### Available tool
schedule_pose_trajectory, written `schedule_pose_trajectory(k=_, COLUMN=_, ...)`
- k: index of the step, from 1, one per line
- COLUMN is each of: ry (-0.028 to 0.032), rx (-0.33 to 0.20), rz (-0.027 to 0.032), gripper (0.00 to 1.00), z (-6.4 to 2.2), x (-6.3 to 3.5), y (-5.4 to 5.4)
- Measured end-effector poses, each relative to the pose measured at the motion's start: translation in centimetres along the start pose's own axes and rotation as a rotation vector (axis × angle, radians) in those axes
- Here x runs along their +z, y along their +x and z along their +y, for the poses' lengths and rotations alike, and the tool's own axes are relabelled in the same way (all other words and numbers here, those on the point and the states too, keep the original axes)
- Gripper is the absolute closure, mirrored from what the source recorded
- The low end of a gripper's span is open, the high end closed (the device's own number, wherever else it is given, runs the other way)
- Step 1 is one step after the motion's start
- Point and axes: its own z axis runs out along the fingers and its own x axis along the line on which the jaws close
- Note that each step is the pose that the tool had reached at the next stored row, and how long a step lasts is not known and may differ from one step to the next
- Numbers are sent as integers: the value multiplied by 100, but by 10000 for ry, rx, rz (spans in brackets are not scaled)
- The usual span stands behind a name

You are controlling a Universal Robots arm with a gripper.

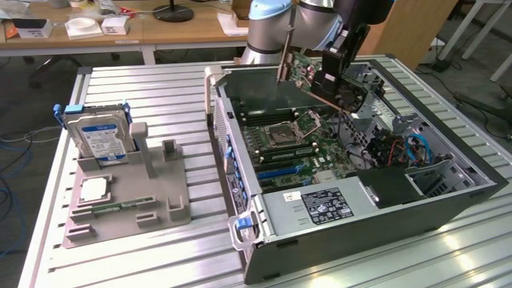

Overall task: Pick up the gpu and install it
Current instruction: 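Insert the gpu into the slot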

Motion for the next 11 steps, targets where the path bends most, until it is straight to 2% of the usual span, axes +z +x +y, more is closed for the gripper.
schedule_pose_trajectory(k=11, ry=-28, rx=-758, rz=-4, gripper=73, z=-2, x=0, y=3)
